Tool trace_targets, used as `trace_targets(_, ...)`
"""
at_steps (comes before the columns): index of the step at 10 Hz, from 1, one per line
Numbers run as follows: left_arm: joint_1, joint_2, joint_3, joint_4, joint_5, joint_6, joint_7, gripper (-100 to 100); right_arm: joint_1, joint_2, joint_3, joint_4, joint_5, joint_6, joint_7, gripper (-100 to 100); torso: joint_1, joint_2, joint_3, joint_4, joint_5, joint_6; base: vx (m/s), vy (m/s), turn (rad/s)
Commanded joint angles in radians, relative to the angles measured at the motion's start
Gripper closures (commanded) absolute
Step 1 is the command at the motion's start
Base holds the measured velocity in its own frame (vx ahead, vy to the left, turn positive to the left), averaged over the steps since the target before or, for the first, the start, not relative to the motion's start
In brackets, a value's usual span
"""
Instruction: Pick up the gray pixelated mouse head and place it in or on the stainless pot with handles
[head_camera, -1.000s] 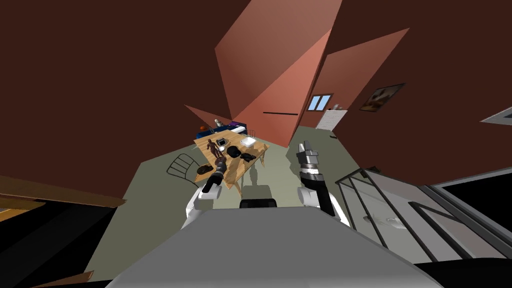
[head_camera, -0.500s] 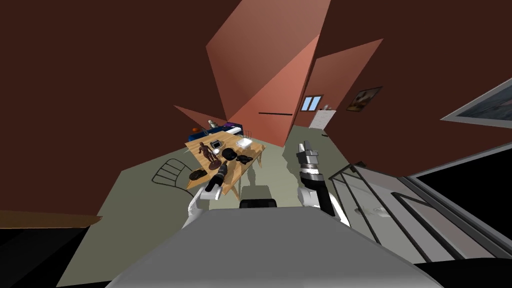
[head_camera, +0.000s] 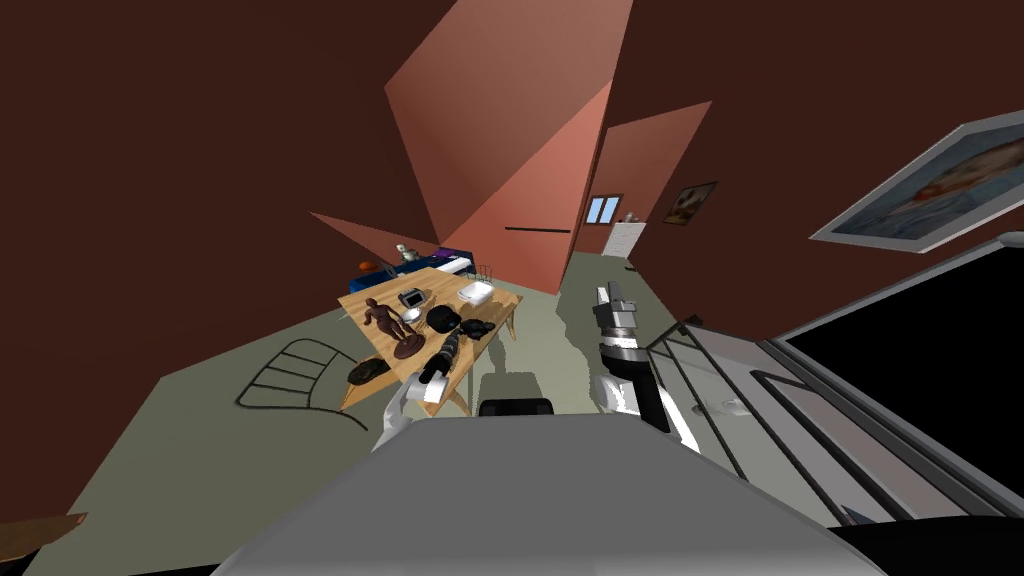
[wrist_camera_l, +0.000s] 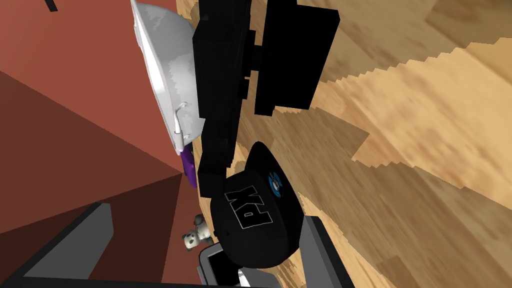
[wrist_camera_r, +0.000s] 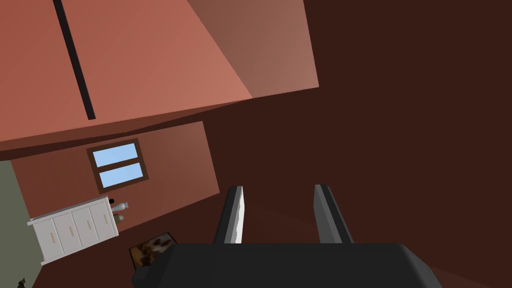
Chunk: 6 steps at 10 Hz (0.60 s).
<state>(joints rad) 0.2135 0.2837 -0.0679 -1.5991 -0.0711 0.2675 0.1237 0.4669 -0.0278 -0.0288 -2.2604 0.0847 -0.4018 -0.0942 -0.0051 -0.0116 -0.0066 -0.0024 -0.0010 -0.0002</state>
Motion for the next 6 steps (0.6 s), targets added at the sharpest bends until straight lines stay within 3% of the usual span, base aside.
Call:
trace_targets(1, 0.0, 0.0, 0.0, 0.0, 0.0, 0.0, 0.0, -100, 0.0, 0.0, 0.0, 0.0, 0.0, 0.0, 0.0, 0, 0.0, 0.0, 0.0, 0.0, 0.0, 0.0, 0.07, -0.032, -0.025)
trace_targets(2, 0.0, 0.0, -0.001, 0.0, -0.001, 0.003, -0.001, 0, 0.0, 0.0, 0.0, 0.0, 0.0, 0.0, 0.0, 0, 0.002, 0.005, 0.002, 0.001, 0.0, -0.001, 0.014, -0.006, 0.007)
trace_targets(3, -0.013, -0.007, 0.003, 0.029, -0.002, -0.017, -0.004, -100, 0.0, 0.0, 0.0, 0.0, 0.0, 0.0, 0.0, 0, 0.003, 0.008, 0.005, 0.002, 0.001, -0.001, 0.055, 0.005, -0.012)
trace_targets(5, -0.013, -0.008, 0.004, 0.03, -0.002, -0.016, -0.004, -100, 0.0, 0.0, 0.0, 0.0, 0.0, 0.0, 0.0, 0, 0.005, 0.006, 0.004, 0.001, 0.001, -0.001, 0.055, 0.008, -0.006)
trace_targets(6, -0.014, -0.008, 0.004, 0.032, -0.003, -0.019, -0.005, 100, 0.0, 0.0, 0.0, 0.0, 0.0, 0.0, 0.0, 0, 0.005, 0.008, 0.005, 0.002, 0.001, -0.001, 0.006, 0.001, 0.0)
